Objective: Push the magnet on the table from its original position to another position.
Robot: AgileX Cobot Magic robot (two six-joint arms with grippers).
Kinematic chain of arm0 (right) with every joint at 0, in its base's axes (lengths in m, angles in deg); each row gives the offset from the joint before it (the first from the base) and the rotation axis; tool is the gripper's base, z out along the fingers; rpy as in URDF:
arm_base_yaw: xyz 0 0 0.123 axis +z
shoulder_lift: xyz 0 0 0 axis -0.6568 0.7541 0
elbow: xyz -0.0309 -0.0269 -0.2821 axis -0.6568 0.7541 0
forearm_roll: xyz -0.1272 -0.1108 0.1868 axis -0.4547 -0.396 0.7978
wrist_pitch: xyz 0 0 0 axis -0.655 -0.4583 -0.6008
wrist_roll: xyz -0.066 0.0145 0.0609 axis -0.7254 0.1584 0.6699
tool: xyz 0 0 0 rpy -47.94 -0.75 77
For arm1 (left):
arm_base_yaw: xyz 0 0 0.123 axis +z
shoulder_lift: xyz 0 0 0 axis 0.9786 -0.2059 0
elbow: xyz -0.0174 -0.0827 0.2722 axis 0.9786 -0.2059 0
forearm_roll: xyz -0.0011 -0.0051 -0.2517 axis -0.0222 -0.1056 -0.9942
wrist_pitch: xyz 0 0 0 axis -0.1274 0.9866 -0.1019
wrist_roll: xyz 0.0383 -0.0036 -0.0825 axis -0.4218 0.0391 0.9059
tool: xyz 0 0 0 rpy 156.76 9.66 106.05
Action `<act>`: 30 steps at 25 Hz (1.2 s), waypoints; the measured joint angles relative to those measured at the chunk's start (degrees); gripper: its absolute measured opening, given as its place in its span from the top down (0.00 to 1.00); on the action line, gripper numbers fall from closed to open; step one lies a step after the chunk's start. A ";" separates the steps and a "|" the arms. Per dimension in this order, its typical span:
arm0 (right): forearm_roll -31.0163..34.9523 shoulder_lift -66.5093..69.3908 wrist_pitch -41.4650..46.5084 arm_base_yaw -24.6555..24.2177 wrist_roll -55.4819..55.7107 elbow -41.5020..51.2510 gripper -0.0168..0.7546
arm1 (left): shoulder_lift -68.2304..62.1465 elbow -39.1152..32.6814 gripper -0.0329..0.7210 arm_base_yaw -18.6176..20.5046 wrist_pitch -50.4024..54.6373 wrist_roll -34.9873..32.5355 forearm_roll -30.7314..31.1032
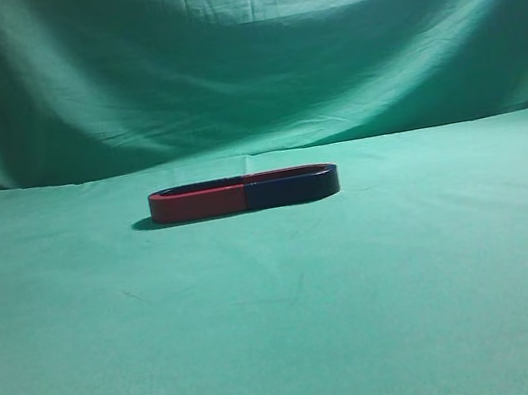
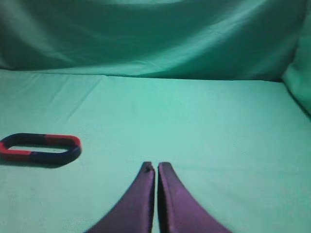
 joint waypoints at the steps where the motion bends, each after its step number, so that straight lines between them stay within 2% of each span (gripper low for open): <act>1: 0.02 -1.48 -0.82 -1.75 0.00 1.92 0.98 | 0.00 0.00 0.46 0.00 0.00 0.00 0.00; 5: 0.12 -7.72 -1.83 -7.10 0.00 7.01 0.98 | 0.00 0.00 0.46 0.00 0.00 0.00 0.00; 11: 0.12 -11.63 -1.71 -11.60 0.10 12.83 0.98 | 0.00 0.00 0.46 0.00 0.00 0.00 0.00; 21: 0.52 -11.88 2.45 -12.08 2.85 14.12 0.98 | 0.00 0.00 0.46 0.00 0.00 0.00 0.00; 30: 0.52 -11.97 2.66 -12.08 2.85 14.12 0.98 | 0.00 0.00 0.46 0.00 0.00 0.00 0.00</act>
